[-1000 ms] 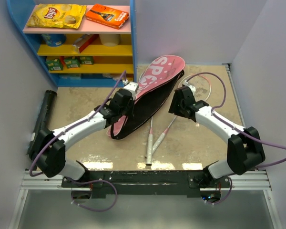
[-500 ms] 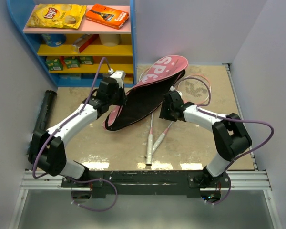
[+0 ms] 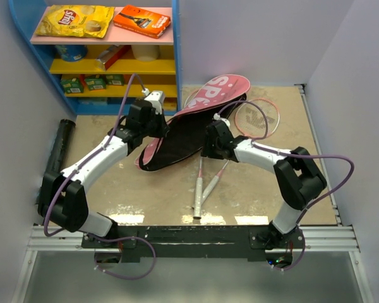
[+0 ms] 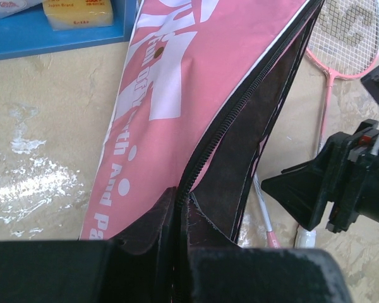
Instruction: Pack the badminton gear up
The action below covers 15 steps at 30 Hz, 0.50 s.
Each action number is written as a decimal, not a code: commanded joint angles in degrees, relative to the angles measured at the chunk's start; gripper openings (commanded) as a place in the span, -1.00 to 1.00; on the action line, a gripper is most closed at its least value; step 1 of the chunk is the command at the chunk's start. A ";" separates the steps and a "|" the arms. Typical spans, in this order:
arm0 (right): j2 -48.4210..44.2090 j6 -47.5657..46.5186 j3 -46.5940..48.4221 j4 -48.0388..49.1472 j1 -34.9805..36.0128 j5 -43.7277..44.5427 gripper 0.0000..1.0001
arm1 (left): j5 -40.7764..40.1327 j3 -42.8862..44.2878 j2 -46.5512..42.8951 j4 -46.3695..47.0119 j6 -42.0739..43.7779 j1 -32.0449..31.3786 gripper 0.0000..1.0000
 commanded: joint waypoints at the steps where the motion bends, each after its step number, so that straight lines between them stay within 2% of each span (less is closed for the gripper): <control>1: 2.00 1.34 1.72 2.84 1.23 2.16 -0.01 | 1.81 1.38 -0.67 5.24 -0.86 0.74 -1.00; 10: 6.83 2.30 3.91 5.13 2.90 4.36 -0.02 | 2.43 -0.82 -1.11 6.12 -1.04 0.82 -1.00; 15: 9.38 1.08 6.90 2.32 2.90 7.96 -0.13 | 2.25 -1.70 -1.46 6.21 -0.95 0.82 -1.00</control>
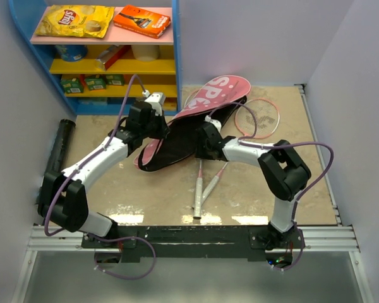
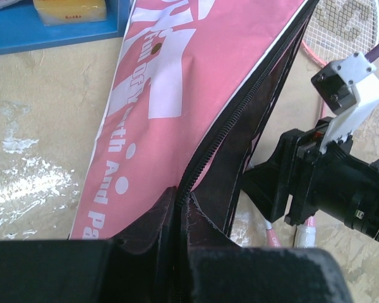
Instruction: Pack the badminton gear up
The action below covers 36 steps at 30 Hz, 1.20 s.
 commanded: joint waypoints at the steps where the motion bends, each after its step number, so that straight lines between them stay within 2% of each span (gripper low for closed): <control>1: 1.56 -0.63 4.21 -0.85 0.00 6.14 -0.15 | 0.83 -0.45 -1.46 4.61 -0.84 0.63 -1.00; 3: 2.26 -1.51 4.92 -1.73 0.00 7.21 -0.27 | 0.66 -0.63 -1.46 4.61 -0.75 0.63 -1.00; 6: 4.11 -2.74 6.32 -3.31 0.00 9.75 -0.64 | 0.65 -0.80 -1.37 4.61 -0.67 0.63 -1.00; 7: 4.63 -3.26 6.76 -3.57 0.00 10.11 -0.86 | 0.65 -0.89 -1.28 4.61 -0.67 0.63 -1.00; 8: 4.99 -3.44 6.94 -4.10 0.08 11.07 -0.98 | 0.74 -0.98 -1.20 4.61 -0.58 0.63 -1.00; 9: 5.16 -3.71 7.03 -4.28 0.08 11.51 -1.00 | 0.83 -1.06 -1.11 4.79 -0.67 0.63 -1.00; 13: 4.29 -5.55 6.42 -4.98 0.08 13.09 -1.00 | 0.74 -1.50 -0.84 5.05 -0.67 0.63 -1.00; 20: -5.37 -6.26 3.34 -12.26 0.08 18.28 -1.00 | -0.40 -2.21 -1.63 6.02 -1.10 0.63 -1.00; 29: -24.61 -4.24 -1.93 -23.95 1.05 19.95 -1.00 | -0.40 -4.75 -2.95 8.48 -3.74 0.10 -1.00; 36: -37.27 0.68 -5.62 -34.24 3.24 22.94 -1.00 | -4.26 -8.26 -4.27 9.97 -5.67 -2.89 -1.00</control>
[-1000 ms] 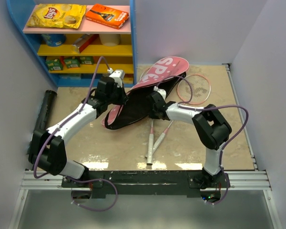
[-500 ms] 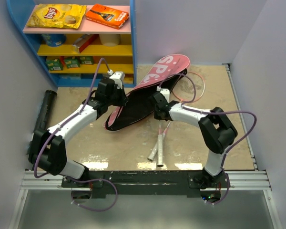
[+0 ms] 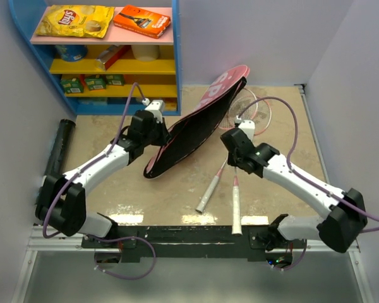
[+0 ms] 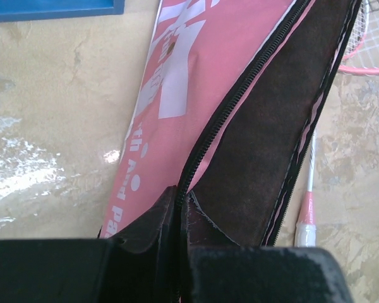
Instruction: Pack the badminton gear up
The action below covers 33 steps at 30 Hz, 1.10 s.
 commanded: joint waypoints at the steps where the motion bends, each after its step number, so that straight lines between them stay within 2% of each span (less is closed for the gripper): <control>1: -7.49 4.79 -0.99 -8.47 1.35 4.95 -1.00 | -2.41 -1.93 -2.68 4.60 -3.07 -1.92 -1.00; 8: -15.85 8.49 3.48 -20.79 3.10 7.50 -1.00 | -1.97 -2.73 -0.05 9.86 -5.01 -2.72 -1.00; 22: -22.79 11.39 9.47 -36.61 3.81 8.56 -1.00 | -1.09 9.39 15.07 12.59 -7.65 -2.81 -1.00; 26: -23.41 10.08 8.94 -36.45 3.72 6.20 -1.00 | 0.66 12.56 17.98 13.12 -9.14 -2.81 -1.00; 33: -25.69 8.05 3.15 -31.97 3.81 -3.90 -1.00 | 1.46 14.85 19.65 13.47 -10.20 -3.42 -1.00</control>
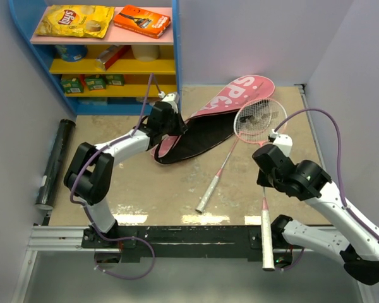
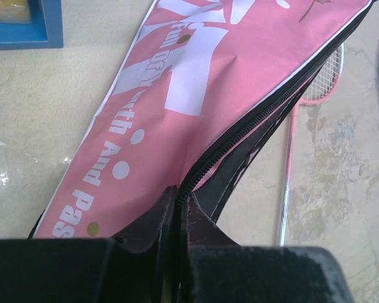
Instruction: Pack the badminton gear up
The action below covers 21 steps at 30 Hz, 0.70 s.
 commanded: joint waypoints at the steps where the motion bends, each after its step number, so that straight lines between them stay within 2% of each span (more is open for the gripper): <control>1: -2.33 -0.95 -3.07 3.44 0.22 -6.45 -1.00 | 0.52 3.72 0.52 4.03 -2.18 -0.63 -1.00; 7: -3.83 -1.22 -6.23 6.25 0.22 -10.93 -1.00 | 1.13 3.82 0.35 3.94 -2.26 -0.71 -1.00; 11: -3.04 -0.78 -8.17 10.30 0.14 -10.51 -1.00 | 1.57 1.54 -1.14 3.94 -2.00 -1.33 -1.00; 14: -0.23 -0.34 -9.75 13.28 0.22 -8.31 -1.00 | 2.09 -2.14 -3.34 4.12 -1.65 -1.94 -1.00; 18: 3.11 -0.25 -11.68 22.76 0.22 -7.87 -1.00 | 1.49 -7.69 -8.60 4.47 -1.03 -3.00 -1.00; 21: 8.46 -0.07 -11.69 26.55 0.22 -6.29 -1.00 | 0.52 -11.29 -12.38 4.03 -0.86 -4.05 -1.00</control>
